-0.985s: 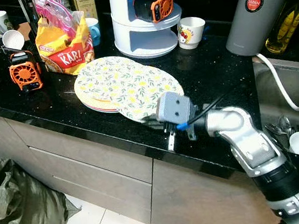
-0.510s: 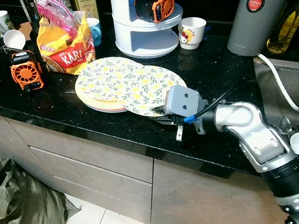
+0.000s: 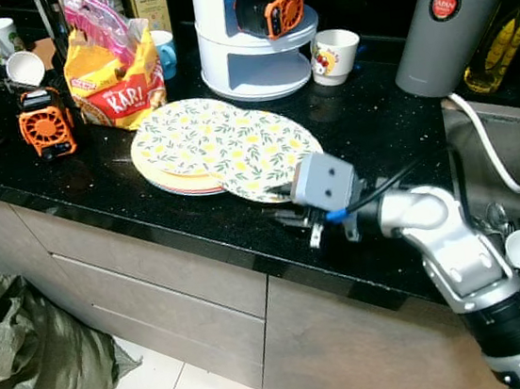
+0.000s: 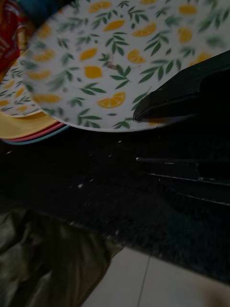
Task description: Kitchen organization
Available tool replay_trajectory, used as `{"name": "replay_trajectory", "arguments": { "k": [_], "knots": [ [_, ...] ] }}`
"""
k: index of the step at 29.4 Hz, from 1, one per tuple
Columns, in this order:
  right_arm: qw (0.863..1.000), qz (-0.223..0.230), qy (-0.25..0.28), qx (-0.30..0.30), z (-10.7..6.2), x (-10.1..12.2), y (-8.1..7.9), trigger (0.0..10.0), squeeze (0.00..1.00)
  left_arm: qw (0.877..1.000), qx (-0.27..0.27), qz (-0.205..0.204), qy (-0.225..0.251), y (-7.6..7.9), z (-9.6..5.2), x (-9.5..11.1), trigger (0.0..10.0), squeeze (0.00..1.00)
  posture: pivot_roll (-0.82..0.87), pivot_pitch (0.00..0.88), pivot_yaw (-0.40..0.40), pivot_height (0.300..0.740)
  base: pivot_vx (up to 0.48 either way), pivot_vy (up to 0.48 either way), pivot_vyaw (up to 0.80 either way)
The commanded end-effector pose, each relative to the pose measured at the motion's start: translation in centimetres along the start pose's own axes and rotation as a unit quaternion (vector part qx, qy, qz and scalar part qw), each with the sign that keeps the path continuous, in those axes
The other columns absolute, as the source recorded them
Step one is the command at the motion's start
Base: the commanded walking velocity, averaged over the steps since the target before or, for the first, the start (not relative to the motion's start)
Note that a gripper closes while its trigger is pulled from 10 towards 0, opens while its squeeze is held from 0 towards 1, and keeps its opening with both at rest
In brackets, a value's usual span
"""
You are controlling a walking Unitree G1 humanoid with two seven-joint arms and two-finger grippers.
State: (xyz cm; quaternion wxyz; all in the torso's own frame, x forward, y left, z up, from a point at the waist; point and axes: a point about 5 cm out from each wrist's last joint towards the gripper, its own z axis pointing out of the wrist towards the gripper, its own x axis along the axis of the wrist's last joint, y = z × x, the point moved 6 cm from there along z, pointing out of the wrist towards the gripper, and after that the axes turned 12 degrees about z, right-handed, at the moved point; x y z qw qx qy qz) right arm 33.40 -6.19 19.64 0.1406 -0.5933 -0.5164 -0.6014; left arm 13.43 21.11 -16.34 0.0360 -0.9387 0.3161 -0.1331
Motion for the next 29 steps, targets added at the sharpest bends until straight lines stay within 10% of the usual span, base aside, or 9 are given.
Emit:
{"name": "replay_trajectory", "arguments": {
  "k": [1,11,12,16,17,18,23,24,29],
  "knots": [
    [1.0,-0.005,-0.017,-0.002,0.3,-0.8,-0.4,10.0,0.0,1.0,-0.009,0.002,-0.006,0.8,0.1,-0.4,10.0,0.0,0.04,0.066,-0.015,0.74,0.0,0.0,0.0],
    [0.997,0.011,0.007,-0.082,1.2,-0.1,1.4,10.0,0.0,1.0,-0.009,0.004,-0.006,0.7,0.1,-0.4,10.0,0.0,0.03,0.066,-0.01,0.74,0.0,0.0,0.0],
    [0.996,0.011,0.005,-0.092,1.1,-0.1,1.7,10.0,1.0,1.0,-0.009,0.004,-0.006,0.8,0.1,-0.3,10.0,0.0,0.03,0.067,-0.007,0.74,0.0,0.0,0.0],
    [0.993,-0.015,-0.022,-0.118,1.1,-0.9,2.2,10.0,1.0,1.0,-0.01,0.006,-0.005,1.0,0.1,-0.2,10.0,0.0,0.03,0.067,-0.01,0.74,0.0,0.0,0.0],
    [0.992,-0.021,-0.032,-0.122,1.2,-1.3,2.2,10.0,0.62,1.0,-0.011,0.006,-0.005,1.0,0.1,-0.2,10.0,0.0,0.03,0.067,-0.01,0.74,0.0,0.0,0.0],
    [0.991,-0.024,-0.041,-0.127,1.3,-1.7,2.2,10.0,0.0,1.0,-0.011,0.005,-0.005,1.1,0.1,-0.2,10.0,0.0,0.03,0.067,-0.015,0.74,0.0,0.0,0.0],
    [0.986,-0.034,-0.067,-0.148,1.4,-2.7,2.5,9.8,0.0,1.0,-0.01,0.004,-0.004,1.1,0.1,-0.1,10.0,0.0,0.03,0.067,-0.016,0.74,0.0,0.0,0.0],
    [0.981,-0.049,-0.081,-0.168,1.2,-3.2,3.2,0.0,0.0,1.0,-0.01,0.004,-0.004,1.1,0.1,-0.1,10.0,0.0,0.04,0.062,-0.017,0.74,0.0,0.0,0.0],
    [0.974,-0.063,-0.068,-0.208,0.6,-2.6,4.7,0.0,0.0,1.0,-0.01,0.006,-0.005,0.7,0.0,-0.4,10.0,0.0,0.03,0.058,-0.019,0.74,0.0,0.0,0.0]
  ]
}}
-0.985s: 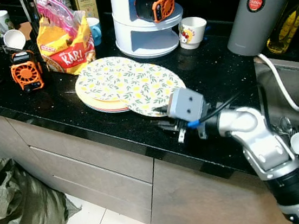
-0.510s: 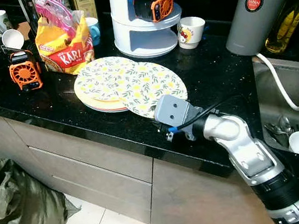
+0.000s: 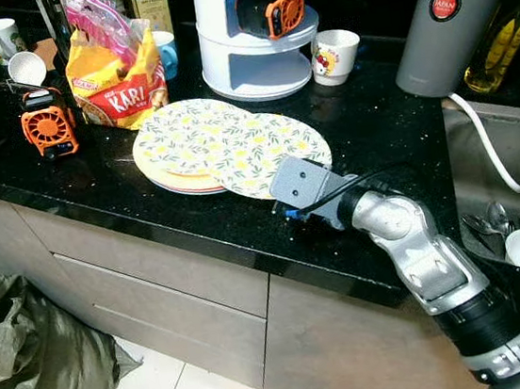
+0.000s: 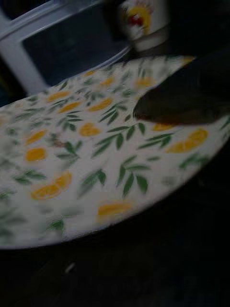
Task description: Kitchen organization
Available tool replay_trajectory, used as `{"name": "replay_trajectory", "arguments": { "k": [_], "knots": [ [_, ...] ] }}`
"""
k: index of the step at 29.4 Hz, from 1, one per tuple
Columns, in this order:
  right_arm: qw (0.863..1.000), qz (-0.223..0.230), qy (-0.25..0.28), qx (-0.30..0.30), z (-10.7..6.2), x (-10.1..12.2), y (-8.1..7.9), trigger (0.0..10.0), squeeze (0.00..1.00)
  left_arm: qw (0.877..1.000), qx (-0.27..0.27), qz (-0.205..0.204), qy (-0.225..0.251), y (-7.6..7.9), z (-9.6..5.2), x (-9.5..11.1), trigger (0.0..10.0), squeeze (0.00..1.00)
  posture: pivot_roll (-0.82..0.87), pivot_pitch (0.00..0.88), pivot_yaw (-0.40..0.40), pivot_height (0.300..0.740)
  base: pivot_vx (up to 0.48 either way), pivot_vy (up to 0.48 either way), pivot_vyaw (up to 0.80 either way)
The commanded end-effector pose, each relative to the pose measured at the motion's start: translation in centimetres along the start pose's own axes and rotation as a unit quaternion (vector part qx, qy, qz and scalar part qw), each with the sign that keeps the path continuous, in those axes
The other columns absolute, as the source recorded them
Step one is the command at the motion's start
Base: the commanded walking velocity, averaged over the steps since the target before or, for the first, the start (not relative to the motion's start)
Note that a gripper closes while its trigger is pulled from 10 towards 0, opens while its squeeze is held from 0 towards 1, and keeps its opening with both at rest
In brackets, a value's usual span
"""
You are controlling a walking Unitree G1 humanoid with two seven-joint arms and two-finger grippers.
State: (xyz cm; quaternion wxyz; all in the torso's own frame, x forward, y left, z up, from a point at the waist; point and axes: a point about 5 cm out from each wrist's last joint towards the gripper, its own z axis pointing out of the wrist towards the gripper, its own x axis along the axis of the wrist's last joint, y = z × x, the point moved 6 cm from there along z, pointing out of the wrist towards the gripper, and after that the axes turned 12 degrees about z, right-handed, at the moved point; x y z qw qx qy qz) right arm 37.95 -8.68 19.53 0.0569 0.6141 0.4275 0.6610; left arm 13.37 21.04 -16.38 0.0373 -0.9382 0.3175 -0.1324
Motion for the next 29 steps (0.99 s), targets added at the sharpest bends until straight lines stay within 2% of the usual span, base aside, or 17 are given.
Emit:
{"name": "replay_trajectory", "arguments": {
  "k": [1,6,11,13,16,17,18,20,21,22,23,24,25,26,27,28,29],
  "knots": [
    [1.0,0.001,-0.002,-0.003,0.1,-0.2,0.1,0.0,0.0,1.0,-0.01,0.004,-0.004,0.6,0.0,-0.4,10.0,0.0,0.03,0.058,-0.019,0.74,0.0,0.0,0.0],
    [0.997,0.03,0.057,-0.029,-0.2,1.8,1.4,0.0,0.0,1.0,-0.009,0.006,-0.003,0.4,0.0,-0.3,10.0,0.0,0.03,0.053,-0.021,0.74,0.0,0.0,0.0],
    [0.987,0.085,0.126,-0.046,-0.6,4.3,2.8,0.0,0.0,1.0,-0.008,0.008,-0.002,0.4,0.0,0.0,10.0,0.0,0.03,0.046,-0.02,0.74,0.0,0.0,0.0],
    [0.985,0.092,0.135,-0.052,-0.7,4.6,3.1,0.0,0.0,1.0,-0.009,0.008,-0.002,0.4,0.0,0.0,10.0,0.0,0.03,0.045,-0.018,0.74,0.0,0.0,0.0],
    [0.964,0.157,0.195,-0.088,-1.4,6.8,5.3,0.0,0.0,1.0,-0.01,0.014,-0.002,0.4,0.0,0.0,10.0,0.0,0.01,0.041,-0.012,0.74,0.0,0.0,0.0],
    [0.964,0.157,0.195,-0.088,-1.4,6.8,5.3,0.0,0.0,1.0,-0.01,0.014,-0.002,0.4,0.0,0.0,10.0,0.0,0.01,0.041,-0.012,0.74,0.0,0.0,0.0],
    [0.932,0.234,0.254,-0.113,-2.5,8.4,7.6,0.0,0.0,1.0,-0.011,0.018,-0.001,0.4,0.1,0.2,10.0,0.0,0.0,0.04,-0.012,0.74,0.0,0.0,0.0],
    [0.927,0.244,0.262,-0.115,-2.7,8.6,7.9,0.0,0.0,1.0,-0.011,0.018,-0.001,0.4,0.1,0.2,10.0,0.0,0.0,0.04,-0.012,0.74,0.0,0.0,0.0],
    [0.893,0.31,0.308,-0.105,-3.8,9.5,9.1,0.0,0.0,1.0,-0.013,0.019,0.004,0.6,0.1,0.7,10.0,0.0,-0.01,0.039,-0.013,0.74,0.0,0.0,0.0],
    [0.879,0.332,0.327,-0.097,-4.3,9.9,9.5,0.0,0.0,1.0,-0.014,0.019,0.007,0.7,0.1,0.9,10.0,0.0,-0.01,0.04,-0.013,0.74,0.0,0.0,0.0],
    [0.879,0.332,0.327,-0.097,-4.3,9.9,9.5,0.0,0.0,1.0,-0.014,0.019,0.007,0.7,0.1,0.9,10.0,0.0,-0.01,0.04,-0.013,0.74,0.0,0.0,0.0],
    [0.87,0.346,0.34,-0.089,-4.7,10.1,9.7,0.0,0.0,1.0,-0.015,0.019,0.008,0.8,0.2,1.1,10.0,0.0,-0.01,0.042,-0.011,0.74,0.0,0.0,0.0],
    [0.849,0.379,0.364,-0.053,-5.8,10.5,9.7,0.0,0.0,1.0,-0.018,0.019,0.013,1.1,0.2,1.5,10.0,0.0,-0.01,0.043,-0.01,0.74,0.0,0.0,0.0],
    [0.843,0.386,0.372,-0.043,-6.2,10.5,9.7,0.0,0.0,1.0,-0.019,0.019,0.014,1.2,0.3,1.7,10.0,0.0,-0.01,0.043,-0.01,0.74,0.0,0.0,0.0],
    [0.828,0.405,0.385,-0.048,-6.7,10.5,10.3,8.3,0.0,1.0,-0.02,0.019,0.014,1.3,0.3,1.7,10.0,0.0,-0.01,0.046,-0.009,0.74,0.0,0.0,0.0],
    [0.815,0.421,0.395,-0.053,-7.1,10.4,10.7,10.0,0.0,1.0,-0.021,0.019,0.014,1.4,0.3,1.7,10.0,0.0,-0.02,0.049,-0.006,0.74,0.0,0.0,0.0],
    [0.806,0.432,0.402,-0.055,-7.3,10.3,11.0,10.0,0.0,1.0,-0.022,0.019,0.014,1.4,0.3,1.7,10.0,0.0,-0.02,0.049,-0.006,0.74,0.0,0.0,0.0]
  ]
}}
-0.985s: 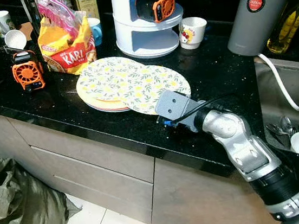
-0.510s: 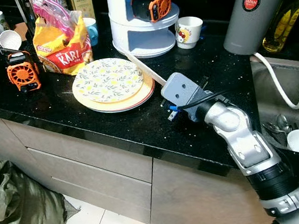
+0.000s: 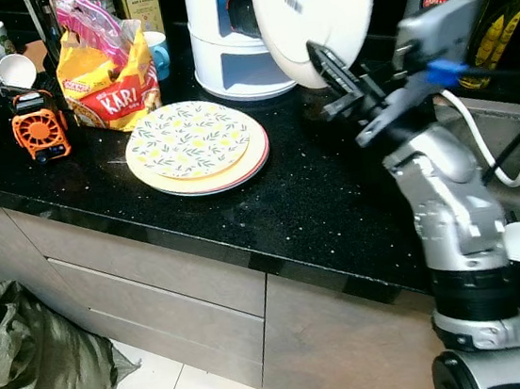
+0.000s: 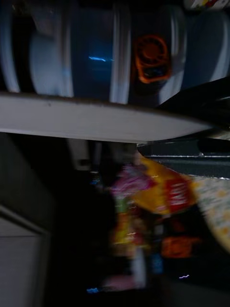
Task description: Kitchen organization
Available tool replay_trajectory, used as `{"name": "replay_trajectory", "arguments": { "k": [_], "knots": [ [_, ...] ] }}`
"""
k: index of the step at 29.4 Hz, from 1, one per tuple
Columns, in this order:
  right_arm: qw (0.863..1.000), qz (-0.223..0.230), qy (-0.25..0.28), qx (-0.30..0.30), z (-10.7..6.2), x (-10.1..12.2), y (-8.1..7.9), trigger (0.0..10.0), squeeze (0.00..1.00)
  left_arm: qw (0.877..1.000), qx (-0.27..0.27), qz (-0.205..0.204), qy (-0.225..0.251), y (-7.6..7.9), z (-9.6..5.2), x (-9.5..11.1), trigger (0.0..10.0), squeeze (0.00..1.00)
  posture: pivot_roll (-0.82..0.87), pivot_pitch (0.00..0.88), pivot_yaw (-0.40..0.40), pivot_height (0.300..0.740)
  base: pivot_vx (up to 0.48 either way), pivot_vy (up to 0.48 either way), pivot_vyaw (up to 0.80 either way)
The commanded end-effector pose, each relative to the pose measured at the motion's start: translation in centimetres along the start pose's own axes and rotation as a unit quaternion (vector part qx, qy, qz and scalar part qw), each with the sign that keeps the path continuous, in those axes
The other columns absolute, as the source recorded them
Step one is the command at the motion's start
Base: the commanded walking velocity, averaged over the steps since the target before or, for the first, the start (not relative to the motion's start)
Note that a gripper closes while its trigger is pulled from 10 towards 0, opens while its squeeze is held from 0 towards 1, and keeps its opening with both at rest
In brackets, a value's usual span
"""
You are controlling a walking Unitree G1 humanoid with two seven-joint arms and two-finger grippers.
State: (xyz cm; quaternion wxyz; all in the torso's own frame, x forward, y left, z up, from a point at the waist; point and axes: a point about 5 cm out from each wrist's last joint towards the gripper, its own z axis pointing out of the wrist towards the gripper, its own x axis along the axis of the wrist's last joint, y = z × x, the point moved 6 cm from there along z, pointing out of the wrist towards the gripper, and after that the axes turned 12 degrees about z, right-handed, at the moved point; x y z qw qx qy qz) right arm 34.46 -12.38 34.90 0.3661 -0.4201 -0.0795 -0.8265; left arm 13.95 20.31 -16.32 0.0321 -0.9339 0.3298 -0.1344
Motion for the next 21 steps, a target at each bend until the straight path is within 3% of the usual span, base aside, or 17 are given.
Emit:
{"name": "replay_trajectory", "arguments": {
  "k": [1,2,4,9,14,21],
  "knots": [
    [0.999,0.03,0.014,-0.002,-0.4,0.7,0.1,10.0,0.0,1.0,-0.017,0.006,0.008,1.2,0.2,0.7,10.0,0.0,-0.02,0.051,-0.005,0.74,0.0,0.0,0.0],
    [0.999,0.03,0.014,-0.002,-0.4,0.7,0.1,10.0,0.0,1.0,-0.017,0.006,0.008,1.2,0.2,0.7,10.0,0.0,-0.02,0.051,-0.005,0.74,0.0,0.0,0.0],
    [0.996,0.081,0.011,0.019,-1.0,0.5,-0.7,10.0,0.0,1.0,-0.021,0.008,0.005,1.3,0.1,0.3,10.0,0.0,-0.03,0.057,0.002,0.74,0.0,0.0,-0.8],
    [0.996,0.091,-0.005,0.009,-1.6,-0.2,-0.4,10.0,0.0,1.0,-0.023,0.011,0.006,1.1,0.1,0.4,10.0,0.0,-0.03,0.059,0.006,0.74,0.0,0.0,-0.8],
    [0.996,0.083,-0.016,-0.02,-1.9,-0.4,0.9,10.0,0.0,1.0,-0.019,0.018,0.012,0.6,0.1,1.0,10.0,0.0,-0.03,0.059,0.006,0.74,0.0,0.0,-0.8],
    [0.994,0.033,-0.041,-0.096,-2.7,-0.4,4.3,10.0,0.0,0.999,-0.005,0.027,0.018,-0.2,0.1,1.7,10.0,0.0,-0.03,0.061,0.006,0.74,0.0,0.0,-0.8]
  ]
}}
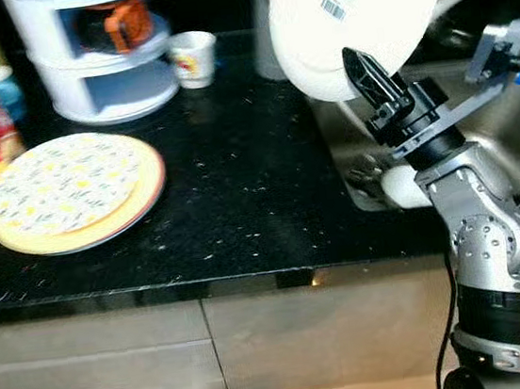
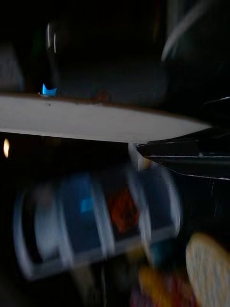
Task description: Kitchen organization
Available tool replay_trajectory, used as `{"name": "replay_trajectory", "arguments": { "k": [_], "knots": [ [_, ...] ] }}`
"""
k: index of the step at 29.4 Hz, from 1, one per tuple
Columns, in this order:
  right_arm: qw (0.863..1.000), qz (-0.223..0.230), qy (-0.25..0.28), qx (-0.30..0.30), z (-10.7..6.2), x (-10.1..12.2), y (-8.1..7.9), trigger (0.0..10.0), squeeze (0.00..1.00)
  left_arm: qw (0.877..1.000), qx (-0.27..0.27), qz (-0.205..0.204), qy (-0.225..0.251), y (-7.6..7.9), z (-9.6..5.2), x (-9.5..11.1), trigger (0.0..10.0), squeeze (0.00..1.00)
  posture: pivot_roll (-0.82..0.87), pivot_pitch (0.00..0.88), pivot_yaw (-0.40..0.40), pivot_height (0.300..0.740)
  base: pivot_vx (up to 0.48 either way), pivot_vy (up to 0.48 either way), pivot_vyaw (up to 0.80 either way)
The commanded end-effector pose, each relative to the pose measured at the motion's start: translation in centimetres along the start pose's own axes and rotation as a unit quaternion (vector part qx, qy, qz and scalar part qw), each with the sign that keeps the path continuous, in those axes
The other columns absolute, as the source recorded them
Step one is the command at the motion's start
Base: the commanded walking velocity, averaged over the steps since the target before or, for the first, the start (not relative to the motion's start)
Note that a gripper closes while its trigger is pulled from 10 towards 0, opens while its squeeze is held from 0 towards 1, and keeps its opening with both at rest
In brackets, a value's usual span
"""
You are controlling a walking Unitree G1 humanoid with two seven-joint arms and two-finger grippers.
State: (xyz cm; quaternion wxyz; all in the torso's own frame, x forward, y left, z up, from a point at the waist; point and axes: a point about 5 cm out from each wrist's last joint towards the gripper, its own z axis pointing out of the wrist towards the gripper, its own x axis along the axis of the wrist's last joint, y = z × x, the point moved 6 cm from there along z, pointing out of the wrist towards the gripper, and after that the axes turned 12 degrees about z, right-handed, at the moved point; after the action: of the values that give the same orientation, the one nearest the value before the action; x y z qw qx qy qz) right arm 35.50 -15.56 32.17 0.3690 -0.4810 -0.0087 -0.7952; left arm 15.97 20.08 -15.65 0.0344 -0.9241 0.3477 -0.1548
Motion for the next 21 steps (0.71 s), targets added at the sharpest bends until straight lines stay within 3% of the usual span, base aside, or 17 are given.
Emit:
{"name": "replay_trajectory", "arguments": {
  "k": [1,5,7,8,10,12,13,14,16,17,18,21],
  "knots": [
    [0.999,-0.021,-0.002,-0.032,-0.2,0.5,1.3,10.0,0.0,1.0,-0.012,0.008,-0.002,1.0,0.1,0.0,10.0,0.0,-0.03,0.061,0.006,0.74,0.0,0.0,-0.8],
    [0.998,-0.03,0.005,-0.05,-0.4,1.1,2.2,10.0,0.0,1.0,-0.014,0.007,-0.001,1.1,0.1,0.0,10.0,0.0,-0.03,0.063,0.005,0.74,0.0,0.0,-0.8],
    [0.994,-0.055,0.027,-0.09,-0.7,3.1,3.9,10.0,0.0,1.0,-0.024,0.001,-0.002,1.5,0.2,-0.1,10.0,0.0,-0.03,0.064,0.001,0.74,0.0,0.0,-0.8],
    [0.994,-0.055,0.027,-0.09,-0.7,3.1,3.9,10.0,0.0,1.0,-0.024,0.001,-0.002,1.5,0.2,-0.1,10.0,0.0,-0.03,0.064,0.001,0.74,0.0,0.0,-0.8],
    [0.987,-0.094,0.029,-0.124,-0.9,3.8,5.2,10.0,0.0,1.0,-0.03,0.0,-0.002,1.8,0.2,-0.2,10.0,0.0,-0.03,0.065,-0.001,0.74,0.0,0.0,-0.74],
    [0.973,-0.166,-0.004,-0.159,-0.9,3.4,6.5,10.0,0.0,0.999,-0.036,-0.001,-0.003,2.1,0.2,-0.2,10.0,0.0,-0.03,0.065,-0.004,0.74,0.0,0.0,0.0],
    [0.973,-0.166,-0.004,-0.159,-0.9,3.4,6.5,10.0,0.0,0.999,-0.036,-0.001,-0.003,2.1,0.2,-0.2,10.0,0.0,-0.03,0.065,-0.004,0.74,0.0,0.0,0.0],
    [0.965,-0.201,-0.028,-0.163,-0.8,2.9,6.7,10.0,0.0,0.999,-0.038,0.0,-0.003,2.2,0.2,-0.3,10.0,0.0,-0.03,0.065,-0.004,0.74,0.0,0.0,0.0],
    [0.937,-0.29,-0.114,-0.157,-0.2,0.4,6.9,10.0,0.0,0.999,-0.047,-0.003,-0.004,2.5,0.2,-0.3,10.0,0.0,-0.03,0.065,-0.01,0.74,0.0,0.0,0.0],
    [0.937,-0.29,-0.114,-0.157,-0.2,0.4,6.9,10.0,0.0,0.999,-0.047,-0.003,-0.004,2.5,0.2,-0.3,10.0,0.0,-0.03,0.065,-0.01,0.74,0.0,0.0,0.0],
    [0.927,-0.314,-0.137,-0.156,-0.1,-0.3,7.1,10.0,0.0,0.999,-0.05,-0.003,-0.004,2.6,0.2,-0.3,10.0,0.0,-0.03,0.065,-0.012,0.74,0.0,0.0,0.0],
    [0.878,-0.406,-0.211,-0.139,0.8,-2.8,7.6,10.0,0.0,0.998,-0.058,-0.005,-0.003,2.9,0.2,-0.2,10.0,0.0,-0.03,0.069,-0.021,0.74,0.0,0.0,0.0]
  ]
}}
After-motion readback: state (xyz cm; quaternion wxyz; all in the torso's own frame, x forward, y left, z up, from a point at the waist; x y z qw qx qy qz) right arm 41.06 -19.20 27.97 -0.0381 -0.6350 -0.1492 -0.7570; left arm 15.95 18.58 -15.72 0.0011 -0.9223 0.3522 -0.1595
